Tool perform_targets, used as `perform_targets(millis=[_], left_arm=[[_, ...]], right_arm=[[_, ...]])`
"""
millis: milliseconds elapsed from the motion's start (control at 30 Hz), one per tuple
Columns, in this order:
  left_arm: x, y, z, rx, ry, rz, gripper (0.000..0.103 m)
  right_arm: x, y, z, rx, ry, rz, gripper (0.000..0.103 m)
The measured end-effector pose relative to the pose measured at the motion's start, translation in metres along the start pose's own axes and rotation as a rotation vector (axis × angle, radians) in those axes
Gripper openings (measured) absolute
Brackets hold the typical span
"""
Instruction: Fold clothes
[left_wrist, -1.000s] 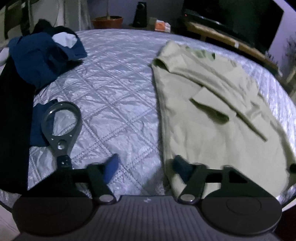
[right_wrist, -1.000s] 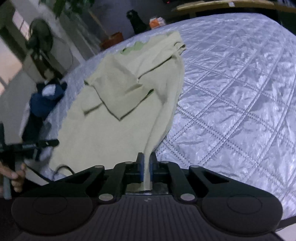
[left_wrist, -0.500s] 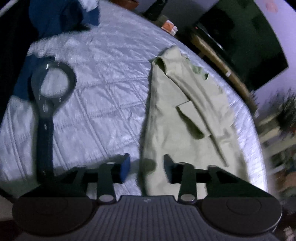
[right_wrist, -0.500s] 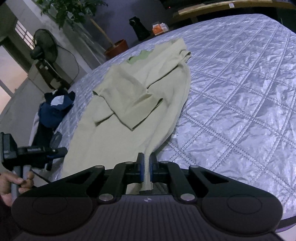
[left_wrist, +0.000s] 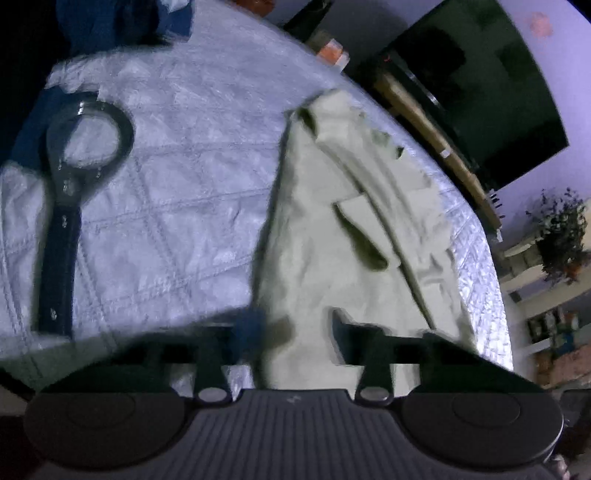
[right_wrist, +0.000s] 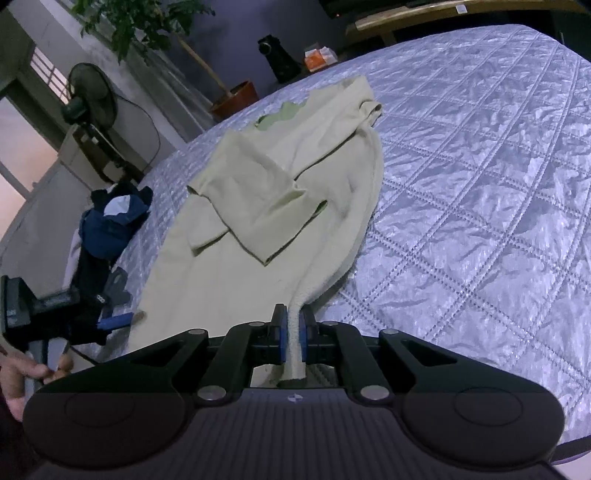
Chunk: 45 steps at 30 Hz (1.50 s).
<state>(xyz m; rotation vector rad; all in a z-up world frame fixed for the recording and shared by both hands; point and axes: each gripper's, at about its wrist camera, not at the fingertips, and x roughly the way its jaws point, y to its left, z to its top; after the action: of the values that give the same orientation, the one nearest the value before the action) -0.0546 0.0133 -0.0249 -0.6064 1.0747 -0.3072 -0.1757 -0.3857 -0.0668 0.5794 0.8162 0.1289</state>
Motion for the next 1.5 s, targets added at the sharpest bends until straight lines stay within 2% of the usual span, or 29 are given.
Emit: perform_targets(millis=[33, 133, 200, 333, 467, 633, 733, 1000, 1167, 1233, 1300, 1433, 1500], left_arm=[[0.001, 0.002, -0.001, -0.01, -0.006, -0.003, 0.005], [0.002, -0.011, -0.005, 0.089, -0.028, 0.041, 0.004], [0.002, -0.015, -0.005, 0.105, -0.036, 0.051, 0.004], [-0.006, -0.012, 0.0, 0.074, -0.071, 0.021, 0.003], [-0.023, -0.009, 0.003, 0.053, -0.113, -0.043, 0.003], [-0.032, 0.005, 0.008, -0.084, -0.159, -0.107, 0.003], [-0.036, 0.011, 0.007, -0.143, -0.169, -0.128, 0.003], [-0.045, 0.007, 0.005, -0.188, -0.202, -0.15, 0.003], [-0.042, 0.001, 0.015, -0.204, -0.205, -0.186, 0.003], [-0.037, 0.0, 0.02, -0.205, -0.199, -0.19, 0.003], [-0.033, 0.001, 0.021, -0.209, -0.192, -0.189, 0.003], [-0.028, 0.001, 0.021, -0.212, -0.18, -0.192, 0.003], [-0.029, 0.003, 0.021, -0.204, -0.178, -0.197, 0.003]], right_arm=[[0.001, 0.0, 0.001, 0.0, 0.001, -0.001, 0.01], [0.004, -0.001, 0.001, -0.001, 0.01, -0.007, 0.01], [0.003, -0.001, 0.002, 0.003, 0.003, -0.008, 0.01], [-0.005, -0.001, 0.008, 0.025, -0.035, 0.007, 0.009], [-0.014, 0.0, 0.014, 0.047, -0.073, 0.022, 0.008], [-0.026, -0.003, 0.022, 0.096, -0.125, 0.054, 0.007], [-0.028, -0.006, 0.02, 0.122, -0.119, 0.049, 0.007], [-0.046, -0.012, -0.005, 0.172, -0.108, 0.038, 0.003], [-0.059, -0.015, 0.003, 0.203, -0.151, 0.063, 0.002], [-0.056, -0.015, 0.01, 0.195, -0.128, 0.072, 0.003], [-0.046, -0.018, 0.013, 0.195, -0.079, 0.071, 0.008], [-0.027, -0.035, 0.004, 0.224, -0.011, 0.023, 0.01], [-0.016, -0.033, -0.003, 0.155, 0.059, -0.025, 0.011]])
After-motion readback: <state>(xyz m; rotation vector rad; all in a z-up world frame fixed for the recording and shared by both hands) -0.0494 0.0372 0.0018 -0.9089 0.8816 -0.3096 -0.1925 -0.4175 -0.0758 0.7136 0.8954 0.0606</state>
